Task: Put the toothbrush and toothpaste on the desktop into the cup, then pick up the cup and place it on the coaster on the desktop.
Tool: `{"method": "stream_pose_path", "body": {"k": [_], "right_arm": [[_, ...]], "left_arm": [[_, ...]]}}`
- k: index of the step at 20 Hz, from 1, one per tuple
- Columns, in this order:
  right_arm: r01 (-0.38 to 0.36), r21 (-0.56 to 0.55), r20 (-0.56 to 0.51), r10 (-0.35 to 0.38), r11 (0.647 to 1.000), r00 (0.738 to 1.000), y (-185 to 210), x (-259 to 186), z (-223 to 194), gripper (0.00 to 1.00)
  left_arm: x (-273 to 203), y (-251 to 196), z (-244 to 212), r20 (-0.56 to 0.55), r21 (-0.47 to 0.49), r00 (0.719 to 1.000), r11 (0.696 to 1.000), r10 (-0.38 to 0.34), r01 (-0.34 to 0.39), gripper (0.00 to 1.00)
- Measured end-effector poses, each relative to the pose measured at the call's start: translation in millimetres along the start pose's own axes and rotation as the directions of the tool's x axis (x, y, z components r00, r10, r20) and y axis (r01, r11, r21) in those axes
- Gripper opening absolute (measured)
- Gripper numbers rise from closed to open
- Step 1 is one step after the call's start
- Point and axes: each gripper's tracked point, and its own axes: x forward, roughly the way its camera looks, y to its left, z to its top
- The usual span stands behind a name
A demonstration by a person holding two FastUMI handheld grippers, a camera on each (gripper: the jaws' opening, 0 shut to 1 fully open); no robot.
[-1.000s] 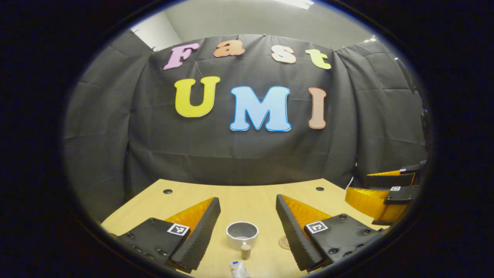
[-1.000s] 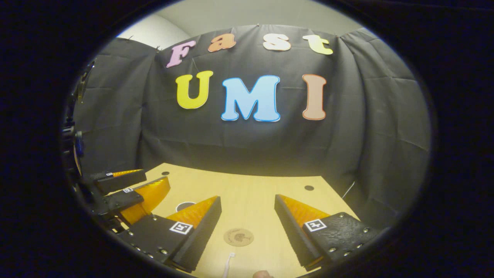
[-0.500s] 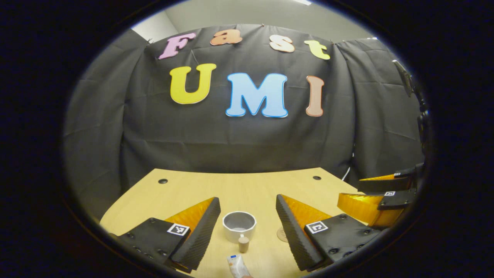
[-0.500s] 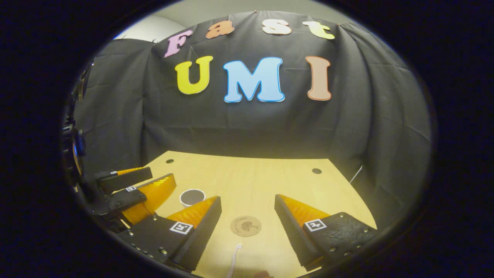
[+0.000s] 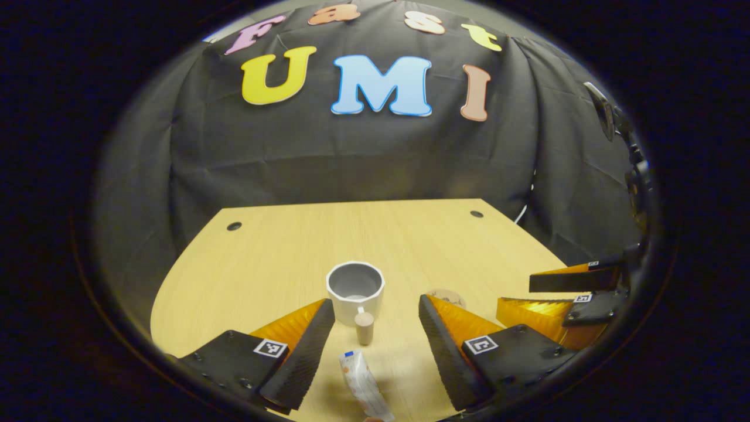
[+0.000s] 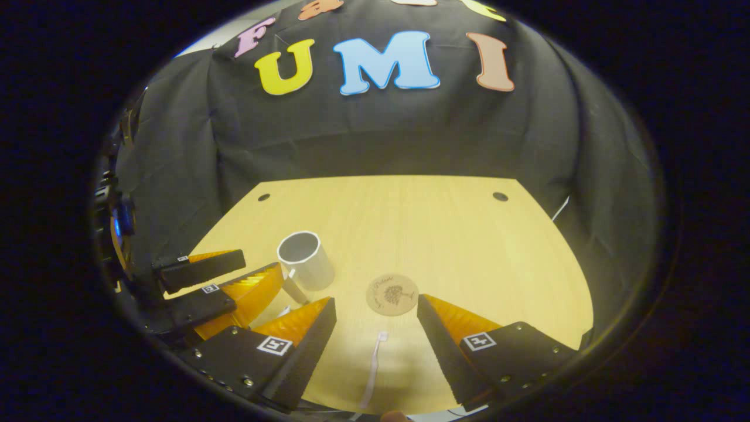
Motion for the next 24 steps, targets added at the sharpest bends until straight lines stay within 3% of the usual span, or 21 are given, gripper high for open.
{"method": "stream_pose_path", "body": {"k": [3,7,12,18,22,24], "right_arm": [[-0.003,0.03,-0.114,0.007,1.0,0.993,4.2,11.1,-29.1,0.9],[0.001,0.093,-0.275,0.025,0.996,0.961,4.8,23.5,-66.3,0.9],[0.029,0.086,-0.406,0.009,0.996,0.914,-0.3,29.2,-94.7,0.9],[0.027,0.063,-0.532,0.011,0.998,0.847,4.8,33.0,-132.8,0.91],[0.024,0.044,-0.582,0.006,0.999,0.813,5.8,34.9,-150.2,0.9],[0.025,0.038,-0.598,0.003,0.999,0.801,5.9,36.9,-158.8,0.86]], "left_arm": [[12.5,1.4,-30.1,-0.109,-0.043,0.994,0.999,-0.004,-0.001,0.94],[23.6,9.0,-74.1,-0.278,-0.065,0.961,0.998,0.004,-0.023,0.94],[23.9,16.4,-125.4,-0.475,-0.092,0.88,0.994,0.005,-0.055,0.96],[22.9,22.5,-180.7,-0.626,-0.075,0.78,0.994,0.014,-0.079,0.96],[20.8,20.6,-198.1,-0.672,-0.082,0.741,0.994,0.003,-0.078,0.96],[21.7,23.9,-198.6,-0.672,-0.058,0.74,0.995,0.022,-0.082,0.96]]}}
